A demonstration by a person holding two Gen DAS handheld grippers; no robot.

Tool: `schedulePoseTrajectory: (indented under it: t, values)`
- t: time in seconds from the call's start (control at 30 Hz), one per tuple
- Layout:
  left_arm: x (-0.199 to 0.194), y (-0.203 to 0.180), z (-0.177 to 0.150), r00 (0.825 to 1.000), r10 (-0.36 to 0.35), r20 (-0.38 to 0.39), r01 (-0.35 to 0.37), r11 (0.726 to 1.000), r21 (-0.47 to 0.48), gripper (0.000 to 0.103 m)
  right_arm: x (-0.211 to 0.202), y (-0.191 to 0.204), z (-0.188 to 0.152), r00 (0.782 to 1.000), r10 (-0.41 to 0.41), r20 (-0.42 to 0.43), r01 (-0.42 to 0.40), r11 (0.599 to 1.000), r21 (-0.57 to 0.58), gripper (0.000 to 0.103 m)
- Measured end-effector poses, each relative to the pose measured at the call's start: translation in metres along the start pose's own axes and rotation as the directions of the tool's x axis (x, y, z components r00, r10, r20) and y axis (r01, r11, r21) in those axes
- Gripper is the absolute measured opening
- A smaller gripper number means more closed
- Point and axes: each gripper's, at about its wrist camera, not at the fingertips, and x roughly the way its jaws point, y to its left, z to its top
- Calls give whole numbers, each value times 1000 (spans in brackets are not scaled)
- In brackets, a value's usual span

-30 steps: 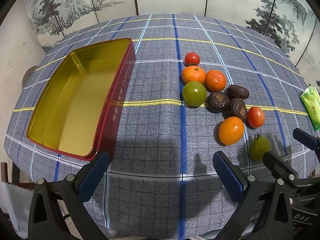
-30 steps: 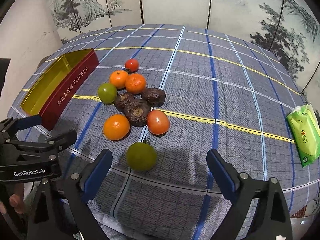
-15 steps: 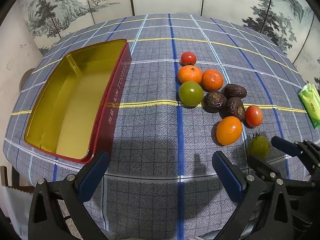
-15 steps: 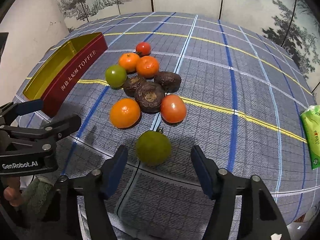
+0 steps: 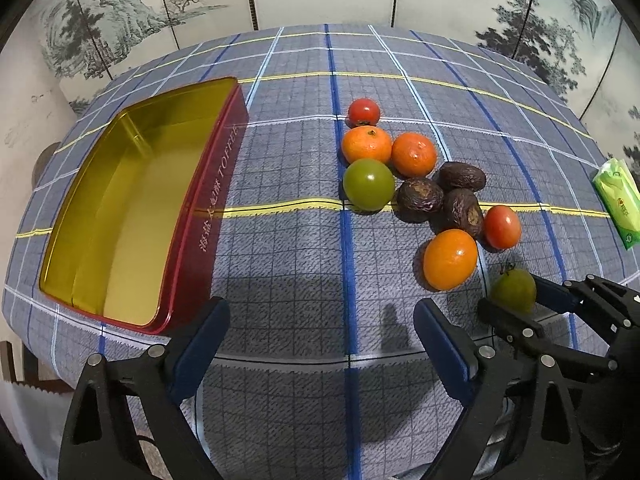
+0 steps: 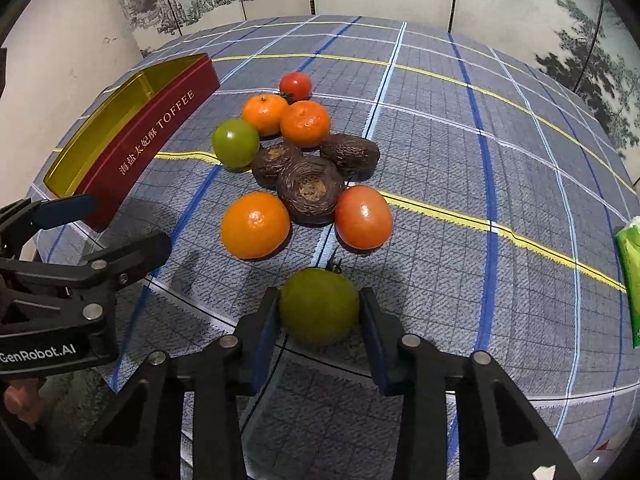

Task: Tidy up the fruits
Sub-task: 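Grasp the orange tangerine with the left tool while the right tool grasps the green tomato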

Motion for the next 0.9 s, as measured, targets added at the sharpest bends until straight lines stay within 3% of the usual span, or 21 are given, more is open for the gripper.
schedulePoseTrajectory:
  t: [0.23,0.47,0.7,0.9]
  values:
    - [3,-4,2,1000,-15,0,15,1000,19,92,-2,-4,-1,1000,6,-1,-6,1000,7,34]
    - [9,-17,7,998,-60,-3,60,997,51,91,-16,-33,0,999,-48,24,46,997,61,33]
    - [14,-38,10,990,-139,-29,141,985,100,84,-18,-58,-3,997,-75,21,72,989,126,33]
    - [28,-47,20,983,-167,-70,173,980,94,70,-17,-66,-6,997,-70,19,66,987,148,34]
